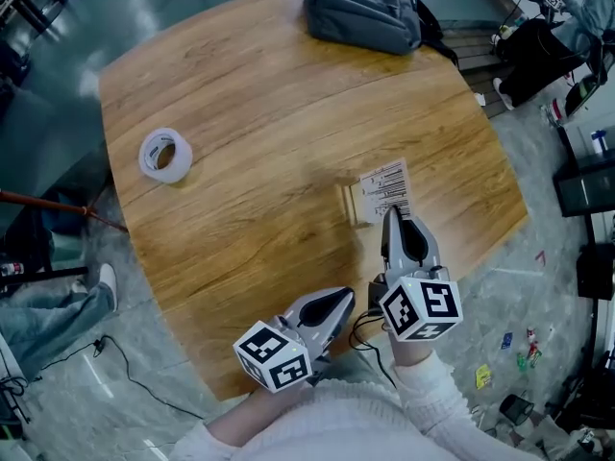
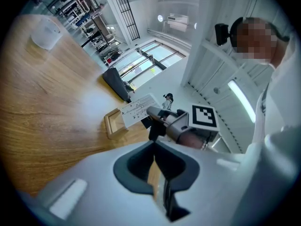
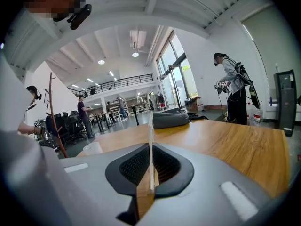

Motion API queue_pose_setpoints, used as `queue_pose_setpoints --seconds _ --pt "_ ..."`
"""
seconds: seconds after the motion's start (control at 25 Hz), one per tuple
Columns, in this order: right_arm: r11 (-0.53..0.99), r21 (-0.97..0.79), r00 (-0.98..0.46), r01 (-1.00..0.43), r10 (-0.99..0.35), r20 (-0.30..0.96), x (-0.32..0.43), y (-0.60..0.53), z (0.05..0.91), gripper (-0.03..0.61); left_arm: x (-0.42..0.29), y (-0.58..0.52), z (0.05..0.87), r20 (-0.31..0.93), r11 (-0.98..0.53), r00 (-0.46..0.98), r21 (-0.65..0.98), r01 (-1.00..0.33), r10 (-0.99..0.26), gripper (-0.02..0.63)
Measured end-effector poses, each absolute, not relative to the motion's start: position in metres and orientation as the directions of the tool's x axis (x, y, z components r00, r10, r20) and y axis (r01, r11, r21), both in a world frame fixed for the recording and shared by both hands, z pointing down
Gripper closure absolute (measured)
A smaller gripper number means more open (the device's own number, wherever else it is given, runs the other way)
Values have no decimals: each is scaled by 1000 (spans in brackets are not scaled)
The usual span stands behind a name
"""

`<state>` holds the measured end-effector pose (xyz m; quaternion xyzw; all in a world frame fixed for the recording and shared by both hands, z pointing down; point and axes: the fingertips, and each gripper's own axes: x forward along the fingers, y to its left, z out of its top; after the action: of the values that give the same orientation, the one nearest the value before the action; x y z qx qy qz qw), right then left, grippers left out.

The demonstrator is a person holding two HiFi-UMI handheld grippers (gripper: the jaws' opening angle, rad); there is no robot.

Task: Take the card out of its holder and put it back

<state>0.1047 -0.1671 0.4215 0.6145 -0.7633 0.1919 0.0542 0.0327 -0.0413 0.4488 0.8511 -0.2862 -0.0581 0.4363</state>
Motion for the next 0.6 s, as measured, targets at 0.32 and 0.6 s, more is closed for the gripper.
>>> queue_pose_setpoints --seconds 0.32,0.6 --pt "203 -222 -255 -954 -937 240 106 -162 379 583 24 -47 424 118 -502 812 732 -460 -572 606" --pt "240 -219 -284 -946 -938 201 105 -140 349 583 19 -49 402 116 -523 767 667 -531 -632 606"
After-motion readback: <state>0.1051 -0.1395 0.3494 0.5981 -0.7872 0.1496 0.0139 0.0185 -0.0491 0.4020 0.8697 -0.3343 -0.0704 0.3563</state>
